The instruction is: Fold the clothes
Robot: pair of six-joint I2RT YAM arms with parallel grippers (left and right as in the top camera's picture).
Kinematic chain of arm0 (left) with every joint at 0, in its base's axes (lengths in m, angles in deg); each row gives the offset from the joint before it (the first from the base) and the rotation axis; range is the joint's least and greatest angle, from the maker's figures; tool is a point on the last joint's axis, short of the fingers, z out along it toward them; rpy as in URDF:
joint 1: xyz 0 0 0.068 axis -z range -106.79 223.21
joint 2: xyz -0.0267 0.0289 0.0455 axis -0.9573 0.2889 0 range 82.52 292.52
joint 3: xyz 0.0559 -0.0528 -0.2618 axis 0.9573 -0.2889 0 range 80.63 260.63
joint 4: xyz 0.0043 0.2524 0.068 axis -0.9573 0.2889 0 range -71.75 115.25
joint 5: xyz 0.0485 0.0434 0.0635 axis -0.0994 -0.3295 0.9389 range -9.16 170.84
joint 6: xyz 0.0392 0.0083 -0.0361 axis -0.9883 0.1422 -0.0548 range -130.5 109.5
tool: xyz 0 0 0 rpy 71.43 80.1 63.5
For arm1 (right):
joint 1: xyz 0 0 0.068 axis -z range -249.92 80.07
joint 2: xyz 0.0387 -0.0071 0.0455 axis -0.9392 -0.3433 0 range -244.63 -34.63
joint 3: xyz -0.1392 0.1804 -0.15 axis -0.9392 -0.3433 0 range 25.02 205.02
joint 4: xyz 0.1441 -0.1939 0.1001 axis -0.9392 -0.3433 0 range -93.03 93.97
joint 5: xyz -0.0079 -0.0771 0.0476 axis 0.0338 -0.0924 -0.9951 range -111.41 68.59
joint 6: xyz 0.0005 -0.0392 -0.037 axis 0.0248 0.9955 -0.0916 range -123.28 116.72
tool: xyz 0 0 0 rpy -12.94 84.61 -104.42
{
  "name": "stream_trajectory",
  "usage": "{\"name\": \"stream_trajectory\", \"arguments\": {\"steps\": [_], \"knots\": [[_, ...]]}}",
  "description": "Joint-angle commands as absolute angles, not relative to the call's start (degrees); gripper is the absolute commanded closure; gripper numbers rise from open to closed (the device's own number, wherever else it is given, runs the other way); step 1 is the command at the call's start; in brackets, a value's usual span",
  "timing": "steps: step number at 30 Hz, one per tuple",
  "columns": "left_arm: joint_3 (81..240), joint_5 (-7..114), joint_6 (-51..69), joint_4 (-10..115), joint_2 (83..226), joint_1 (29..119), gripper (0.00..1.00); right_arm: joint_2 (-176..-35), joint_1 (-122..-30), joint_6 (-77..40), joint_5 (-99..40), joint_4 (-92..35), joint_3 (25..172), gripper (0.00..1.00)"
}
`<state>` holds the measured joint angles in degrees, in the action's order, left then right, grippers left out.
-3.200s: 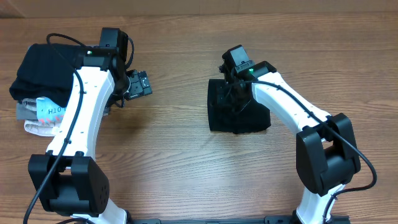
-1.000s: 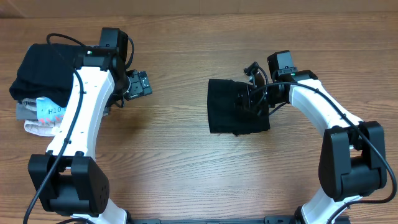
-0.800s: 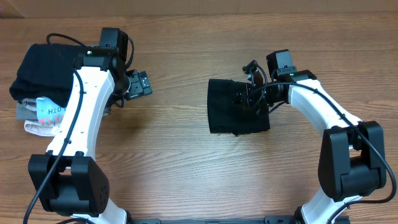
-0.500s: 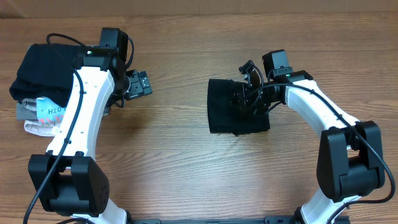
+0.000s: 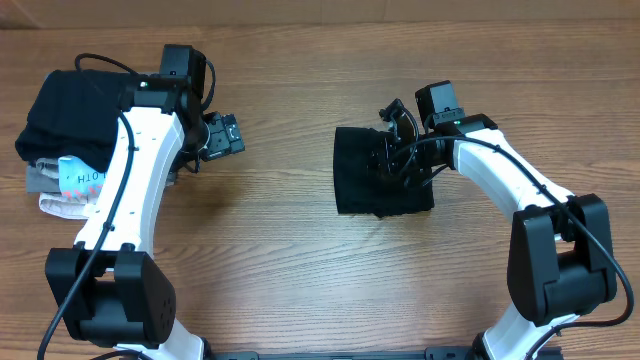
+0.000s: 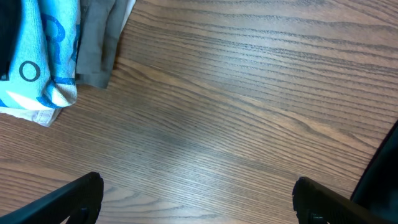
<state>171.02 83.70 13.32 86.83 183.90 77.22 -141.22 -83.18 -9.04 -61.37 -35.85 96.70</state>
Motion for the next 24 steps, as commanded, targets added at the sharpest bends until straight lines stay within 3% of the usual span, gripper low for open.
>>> {"name": "stream_trajectory", "arguments": {"steps": [1,24], "knots": [[171.0,84.4,12.64,86.78,184.42,76.98,0.0,-141.48,-83.49,-10.68,-60.91,-34.84,96.28,0.96],[171.0,84.4,12.64,86.78,184.42,76.98,0.0,-143.03,-83.47,-15.53,-57.7,-22.38,92.46,0.96]]}}
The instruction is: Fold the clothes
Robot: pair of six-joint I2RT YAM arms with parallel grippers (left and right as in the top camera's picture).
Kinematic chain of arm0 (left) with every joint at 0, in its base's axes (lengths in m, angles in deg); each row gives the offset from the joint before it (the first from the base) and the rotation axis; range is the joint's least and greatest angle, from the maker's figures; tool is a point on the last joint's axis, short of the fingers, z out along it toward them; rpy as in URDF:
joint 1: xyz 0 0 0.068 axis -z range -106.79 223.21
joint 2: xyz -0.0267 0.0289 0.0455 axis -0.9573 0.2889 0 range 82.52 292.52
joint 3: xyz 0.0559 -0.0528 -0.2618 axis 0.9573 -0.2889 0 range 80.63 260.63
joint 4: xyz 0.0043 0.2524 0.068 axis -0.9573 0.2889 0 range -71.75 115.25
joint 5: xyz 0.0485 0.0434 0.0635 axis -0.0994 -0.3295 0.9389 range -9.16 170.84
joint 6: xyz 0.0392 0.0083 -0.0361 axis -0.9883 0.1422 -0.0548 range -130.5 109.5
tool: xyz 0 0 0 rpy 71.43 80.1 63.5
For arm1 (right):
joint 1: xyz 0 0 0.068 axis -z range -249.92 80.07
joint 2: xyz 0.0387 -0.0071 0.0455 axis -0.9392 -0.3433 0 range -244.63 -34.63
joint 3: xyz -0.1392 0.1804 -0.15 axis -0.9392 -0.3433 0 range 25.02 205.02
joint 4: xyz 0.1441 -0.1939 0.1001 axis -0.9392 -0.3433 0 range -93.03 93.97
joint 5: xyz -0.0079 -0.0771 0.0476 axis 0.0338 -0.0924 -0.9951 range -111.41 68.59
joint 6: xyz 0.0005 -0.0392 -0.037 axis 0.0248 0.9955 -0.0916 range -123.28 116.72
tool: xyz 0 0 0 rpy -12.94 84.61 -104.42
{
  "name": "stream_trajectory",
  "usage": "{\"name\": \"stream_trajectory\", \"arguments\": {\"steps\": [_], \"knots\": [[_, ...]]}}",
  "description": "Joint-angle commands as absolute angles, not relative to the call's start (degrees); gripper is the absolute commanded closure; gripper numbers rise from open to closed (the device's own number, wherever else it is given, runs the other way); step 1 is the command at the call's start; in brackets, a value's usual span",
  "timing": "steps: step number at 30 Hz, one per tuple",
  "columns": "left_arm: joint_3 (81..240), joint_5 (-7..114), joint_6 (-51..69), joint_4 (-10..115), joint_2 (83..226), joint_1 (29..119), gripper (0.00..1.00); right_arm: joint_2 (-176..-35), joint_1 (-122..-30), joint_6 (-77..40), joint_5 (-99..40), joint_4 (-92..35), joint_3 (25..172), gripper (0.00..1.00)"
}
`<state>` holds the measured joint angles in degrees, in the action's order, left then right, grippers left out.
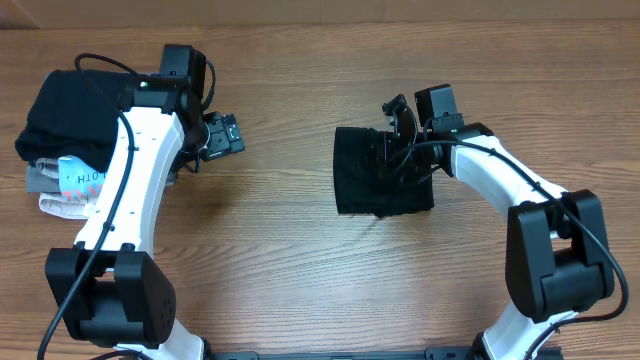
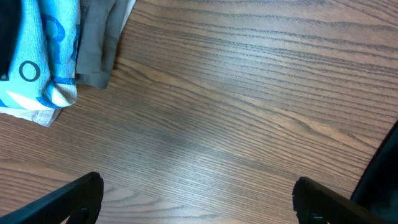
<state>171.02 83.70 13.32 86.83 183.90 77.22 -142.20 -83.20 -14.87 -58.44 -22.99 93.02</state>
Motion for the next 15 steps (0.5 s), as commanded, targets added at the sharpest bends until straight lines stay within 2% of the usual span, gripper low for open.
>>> {"name": "stream_trajectory", "arguments": {"steps": [1,9,15], "knots": [[171.0,84.4,12.64,86.78,184.42,76.98,0.0,-143.03,-83.47,-15.55,-57.72,-22.01,92.48,0.96],[171.0,84.4,12.64,86.78,184.42,76.98,0.0,-143.97,-83.31,-15.55,-55.06,-18.08,92.48,0.96],[171.0,84.4,12.64,86.78,184.42,76.98,0.0,-150.22,-83.47,-15.55,-54.88,-12.48,92.48,0.96]]}}
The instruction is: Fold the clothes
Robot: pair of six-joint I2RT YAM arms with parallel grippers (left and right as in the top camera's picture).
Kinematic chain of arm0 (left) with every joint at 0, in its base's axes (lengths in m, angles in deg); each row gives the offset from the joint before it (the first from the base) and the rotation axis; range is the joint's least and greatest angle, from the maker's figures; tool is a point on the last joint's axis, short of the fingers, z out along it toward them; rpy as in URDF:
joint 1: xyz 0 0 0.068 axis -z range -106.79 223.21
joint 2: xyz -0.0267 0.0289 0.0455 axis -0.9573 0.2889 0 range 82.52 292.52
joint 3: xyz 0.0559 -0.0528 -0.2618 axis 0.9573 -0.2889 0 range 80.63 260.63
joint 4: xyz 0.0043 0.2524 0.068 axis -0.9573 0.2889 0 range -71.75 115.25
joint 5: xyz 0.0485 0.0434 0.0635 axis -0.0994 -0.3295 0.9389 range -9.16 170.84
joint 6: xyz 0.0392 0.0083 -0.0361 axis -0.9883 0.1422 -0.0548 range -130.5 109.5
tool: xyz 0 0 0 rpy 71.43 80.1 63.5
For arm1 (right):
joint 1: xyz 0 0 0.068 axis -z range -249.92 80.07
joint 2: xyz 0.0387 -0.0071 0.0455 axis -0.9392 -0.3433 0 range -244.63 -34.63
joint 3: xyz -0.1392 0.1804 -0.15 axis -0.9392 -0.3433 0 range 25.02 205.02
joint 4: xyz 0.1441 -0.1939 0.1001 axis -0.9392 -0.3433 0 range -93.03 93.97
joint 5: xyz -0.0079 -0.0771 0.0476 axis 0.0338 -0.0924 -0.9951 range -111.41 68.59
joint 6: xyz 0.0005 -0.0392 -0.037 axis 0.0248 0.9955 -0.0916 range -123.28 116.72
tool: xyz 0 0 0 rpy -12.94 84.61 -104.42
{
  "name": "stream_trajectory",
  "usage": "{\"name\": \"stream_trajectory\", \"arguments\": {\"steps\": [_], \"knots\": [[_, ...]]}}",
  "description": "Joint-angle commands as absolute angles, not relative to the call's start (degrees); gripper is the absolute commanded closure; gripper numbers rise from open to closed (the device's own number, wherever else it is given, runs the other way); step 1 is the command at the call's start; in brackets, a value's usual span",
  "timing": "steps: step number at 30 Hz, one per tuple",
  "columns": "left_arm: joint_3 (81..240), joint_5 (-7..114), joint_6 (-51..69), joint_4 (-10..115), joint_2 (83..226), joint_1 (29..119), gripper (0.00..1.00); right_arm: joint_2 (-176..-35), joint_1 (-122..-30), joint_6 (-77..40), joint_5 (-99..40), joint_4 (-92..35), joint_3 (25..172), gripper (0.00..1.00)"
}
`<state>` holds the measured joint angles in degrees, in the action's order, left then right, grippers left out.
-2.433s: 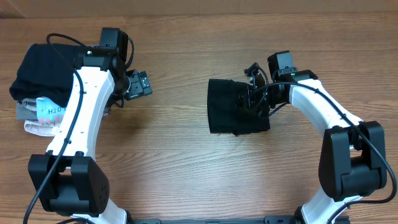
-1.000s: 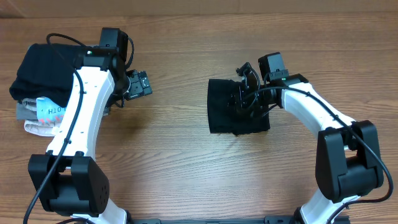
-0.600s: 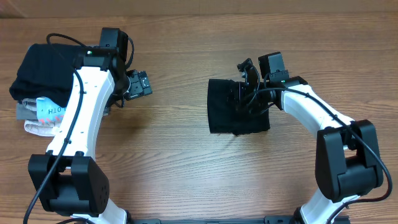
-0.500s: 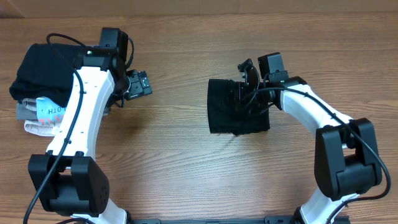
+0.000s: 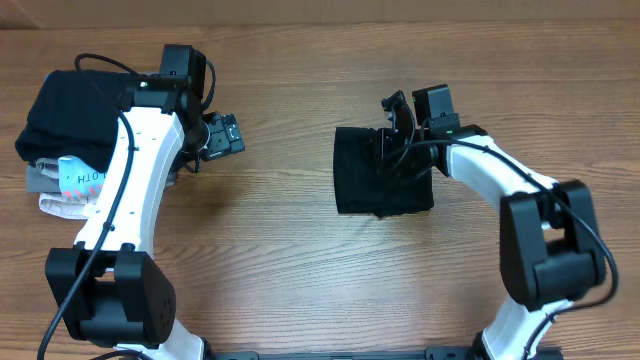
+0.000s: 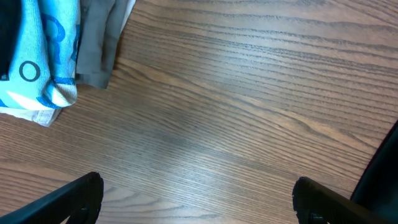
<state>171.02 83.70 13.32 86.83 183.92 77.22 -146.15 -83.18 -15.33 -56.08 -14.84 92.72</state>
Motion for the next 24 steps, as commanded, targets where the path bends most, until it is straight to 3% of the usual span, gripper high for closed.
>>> {"name": "stream_trajectory", "arguments": {"steps": [1,6,13,17,24], "knots": [[171.0,84.4,12.64,86.78,184.42,76.98,0.0,-151.18,-83.47,-15.55,-54.88,-11.17,92.48,0.96],[171.0,84.42,12.64,86.78,184.42,76.98,0.0,-152.8,-83.36,-15.53,-56.02,-6.32,92.61,0.94],[171.0,84.4,12.64,86.78,184.42,76.98,0.0,-147.99,-82.22,-15.31,-69.72,-8.74,95.34,0.76],[171.0,84.42,12.64,86.78,184.42,76.98,0.0,-141.43,-80.25,-15.55,-77.57,-15.54,95.84,0.78],[171.0,84.4,12.64,86.78,184.42,76.98,0.0,-138.7,-81.21,-11.81,-73.74,-30.8,94.73,0.96]]}}
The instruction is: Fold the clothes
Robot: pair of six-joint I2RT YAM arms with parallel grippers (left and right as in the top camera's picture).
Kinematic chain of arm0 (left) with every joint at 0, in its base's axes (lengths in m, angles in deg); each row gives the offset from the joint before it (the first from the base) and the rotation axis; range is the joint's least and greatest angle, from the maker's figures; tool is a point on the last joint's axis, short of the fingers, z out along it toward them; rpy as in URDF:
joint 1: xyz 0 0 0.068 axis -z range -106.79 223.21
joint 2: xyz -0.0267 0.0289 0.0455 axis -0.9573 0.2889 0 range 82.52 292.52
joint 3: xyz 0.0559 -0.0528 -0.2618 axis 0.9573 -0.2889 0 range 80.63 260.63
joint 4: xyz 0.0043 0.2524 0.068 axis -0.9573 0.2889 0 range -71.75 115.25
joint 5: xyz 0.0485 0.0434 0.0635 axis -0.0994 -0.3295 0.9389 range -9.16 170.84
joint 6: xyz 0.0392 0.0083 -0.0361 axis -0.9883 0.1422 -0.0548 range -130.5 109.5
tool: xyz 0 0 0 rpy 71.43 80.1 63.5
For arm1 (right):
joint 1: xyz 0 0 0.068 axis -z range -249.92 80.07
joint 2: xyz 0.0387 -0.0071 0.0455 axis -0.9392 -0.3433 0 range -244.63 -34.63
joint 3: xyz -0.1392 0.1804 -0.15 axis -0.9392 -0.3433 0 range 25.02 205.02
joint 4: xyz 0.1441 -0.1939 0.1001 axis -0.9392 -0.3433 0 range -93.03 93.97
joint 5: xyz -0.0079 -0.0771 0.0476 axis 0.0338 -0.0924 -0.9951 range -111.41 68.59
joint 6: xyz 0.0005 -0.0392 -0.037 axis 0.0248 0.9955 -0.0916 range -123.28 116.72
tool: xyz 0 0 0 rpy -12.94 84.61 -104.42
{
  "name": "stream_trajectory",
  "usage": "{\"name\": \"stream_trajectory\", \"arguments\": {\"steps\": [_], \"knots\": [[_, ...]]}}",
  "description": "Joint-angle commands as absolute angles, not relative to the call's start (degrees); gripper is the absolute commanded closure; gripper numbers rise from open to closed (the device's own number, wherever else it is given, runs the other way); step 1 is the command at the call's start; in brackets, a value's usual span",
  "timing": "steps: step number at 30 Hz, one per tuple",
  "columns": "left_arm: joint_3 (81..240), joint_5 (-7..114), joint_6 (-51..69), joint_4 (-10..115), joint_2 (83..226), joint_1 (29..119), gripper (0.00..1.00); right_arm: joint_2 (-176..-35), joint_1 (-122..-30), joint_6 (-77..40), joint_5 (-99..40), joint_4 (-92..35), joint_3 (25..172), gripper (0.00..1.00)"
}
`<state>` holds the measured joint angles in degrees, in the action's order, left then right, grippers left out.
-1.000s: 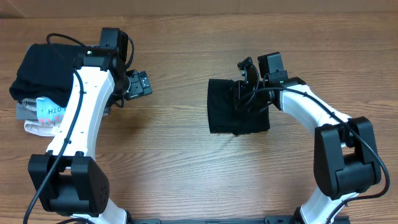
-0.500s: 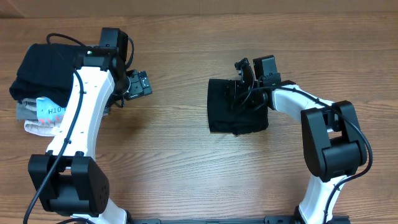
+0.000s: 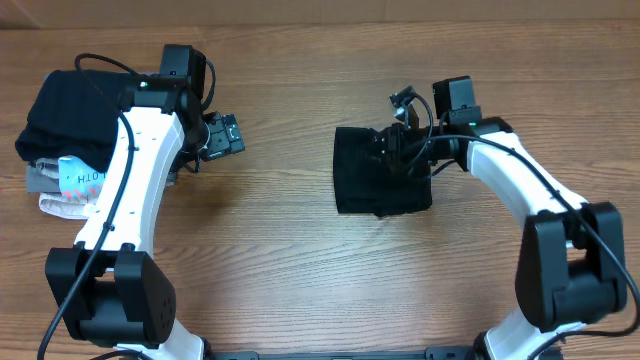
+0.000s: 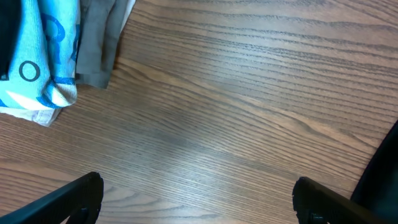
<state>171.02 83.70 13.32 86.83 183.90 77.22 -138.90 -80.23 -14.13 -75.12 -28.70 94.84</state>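
A black garment [image 3: 372, 187] lies folded into a rough square at the middle right of the table. My right gripper [image 3: 398, 152] is low over its upper right part, black on black, so I cannot tell how its jaws stand. My left gripper [image 3: 222, 135] hangs open over bare wood beside the stack of folded clothes [image 3: 62, 120]. In the left wrist view the left gripper [image 4: 196, 198] has nothing between its fingertips [image 4: 81, 194], and the stack's blue-and-white cloth [image 4: 43, 56] and grey cloth [image 4: 99, 43] lie at the upper left.
The stack at the far left has a black garment on top, with a white printed piece [image 3: 78, 180] and a grey one beneath. The wooden table [image 3: 290, 260] runs on towards the front. Each arm's base stands at the near edge.
My right wrist has shifted a little to the right over the black garment's upper right part. The garment and my left arm are where they were.
At every earlier moment my right gripper was at the upper right part of the folded black garment, with its wrist turning slightly from one moment to the other. The garment kept its place and shape. My left gripper stayed open beside the stack throughout.
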Motion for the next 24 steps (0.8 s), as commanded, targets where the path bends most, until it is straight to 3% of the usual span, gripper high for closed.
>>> {"name": "stream_trajectory", "arguments": {"steps": [1,9,14,18,24], "knots": [[171.0,84.4,12.64,86.78,184.42,76.98,0.0,-138.7,-81.56,-11.84,-70.6,-31.54,93.94,0.96],[171.0,84.42,12.64,86.78,184.42,76.98,0.0,-138.9,-83.27,-12.58,-55.56,-28.48,85.22,0.96],[171.0,84.4,12.64,86.78,184.42,76.98,0.0,-139.14,-82.94,-19.79,-47.89,-23.1,81.22,0.94],[171.0,84.4,12.64,86.8,184.42,76.98,0.0,-139.14,-82.11,-20.05,-48.41,-23.13,81.13,0.96],[171.0,84.4,12.64,86.78,184.42,76.98,0.0,-135.45,-79.84,-16.32,-60.69,-30.91,86.69,0.94]]}}
